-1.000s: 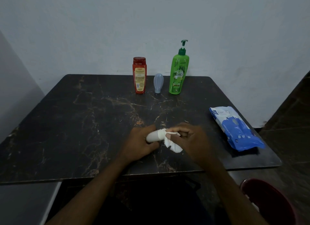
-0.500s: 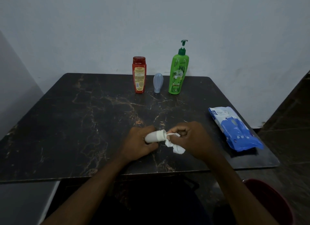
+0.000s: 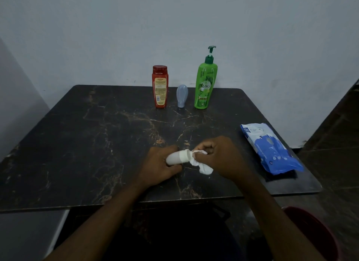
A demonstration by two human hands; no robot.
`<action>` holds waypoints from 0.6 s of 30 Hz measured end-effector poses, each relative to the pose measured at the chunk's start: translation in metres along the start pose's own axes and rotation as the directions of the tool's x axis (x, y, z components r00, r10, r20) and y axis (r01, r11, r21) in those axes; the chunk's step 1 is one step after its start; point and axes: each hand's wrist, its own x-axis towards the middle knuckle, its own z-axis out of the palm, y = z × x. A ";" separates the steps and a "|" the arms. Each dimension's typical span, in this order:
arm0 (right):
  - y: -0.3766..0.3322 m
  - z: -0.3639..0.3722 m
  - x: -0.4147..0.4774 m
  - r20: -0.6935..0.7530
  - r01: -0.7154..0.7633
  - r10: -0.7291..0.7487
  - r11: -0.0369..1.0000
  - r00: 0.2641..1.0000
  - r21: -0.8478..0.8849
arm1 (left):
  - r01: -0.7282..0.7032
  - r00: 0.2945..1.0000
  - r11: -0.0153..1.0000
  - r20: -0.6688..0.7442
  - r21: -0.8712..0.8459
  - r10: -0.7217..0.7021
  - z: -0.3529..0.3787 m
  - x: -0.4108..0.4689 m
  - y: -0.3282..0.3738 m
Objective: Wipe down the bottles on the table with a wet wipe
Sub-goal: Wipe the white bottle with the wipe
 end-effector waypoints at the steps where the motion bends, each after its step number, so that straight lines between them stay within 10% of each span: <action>1: 0.001 0.000 -0.001 0.034 0.002 -0.001 1.000 0.999 -0.020 | 0.002 1.000 1.000 -0.011 -0.005 -0.003 0.000 0.000 0.001; 18: -0.005 0.008 0.002 -0.079 0.059 -0.045 0.981 0.996 0.185 | -0.009 0.998 0.999 -0.059 -0.035 0.007 0.001 0.000 -0.002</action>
